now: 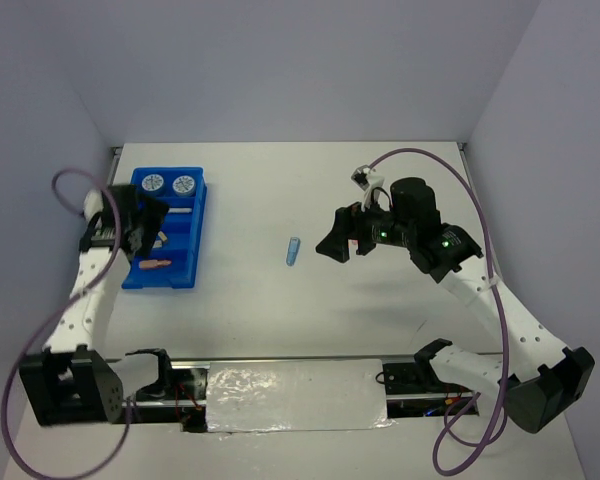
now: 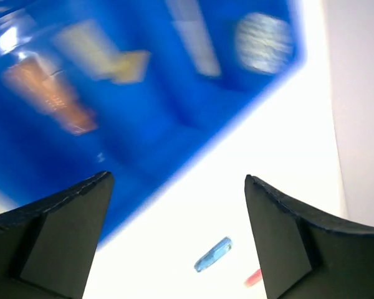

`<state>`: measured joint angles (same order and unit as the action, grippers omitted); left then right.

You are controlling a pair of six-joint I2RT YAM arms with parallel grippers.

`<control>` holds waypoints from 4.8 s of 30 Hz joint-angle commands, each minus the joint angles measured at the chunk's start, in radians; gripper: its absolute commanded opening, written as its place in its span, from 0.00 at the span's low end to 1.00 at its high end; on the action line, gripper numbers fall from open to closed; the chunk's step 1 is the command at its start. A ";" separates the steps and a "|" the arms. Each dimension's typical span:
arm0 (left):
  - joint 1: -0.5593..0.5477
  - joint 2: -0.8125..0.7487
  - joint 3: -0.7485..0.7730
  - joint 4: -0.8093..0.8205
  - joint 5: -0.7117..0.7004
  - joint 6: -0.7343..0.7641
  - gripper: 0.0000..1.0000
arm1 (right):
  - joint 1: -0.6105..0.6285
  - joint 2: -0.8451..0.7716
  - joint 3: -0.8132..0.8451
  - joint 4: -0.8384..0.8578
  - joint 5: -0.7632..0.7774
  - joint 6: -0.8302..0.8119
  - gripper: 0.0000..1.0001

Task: Sort the stationery into containers
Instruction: Place the pen in the storage box, then pick up the pen from the center of the board, then place the pen in the storage box, then pick up the pen from the center of the board, then place the pen in the storage box.

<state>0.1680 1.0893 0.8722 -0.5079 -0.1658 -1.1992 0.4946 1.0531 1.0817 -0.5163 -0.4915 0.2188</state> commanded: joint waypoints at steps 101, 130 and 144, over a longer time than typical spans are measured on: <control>-0.130 0.169 0.357 -0.118 0.332 0.478 0.99 | -0.172 0.795 0.339 -0.168 0.672 0.301 0.93; -0.418 0.302 0.472 0.010 0.629 0.281 0.99 | 0.076 0.529 0.178 0.269 0.102 -0.003 0.09; -0.512 0.337 0.432 0.146 0.652 0.185 0.69 | 0.180 0.499 0.339 0.242 0.094 0.128 0.12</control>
<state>-0.3435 1.4220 1.3102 -0.4282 0.4557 -1.0008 0.6590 1.5547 1.3384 -0.2852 -0.4000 0.3332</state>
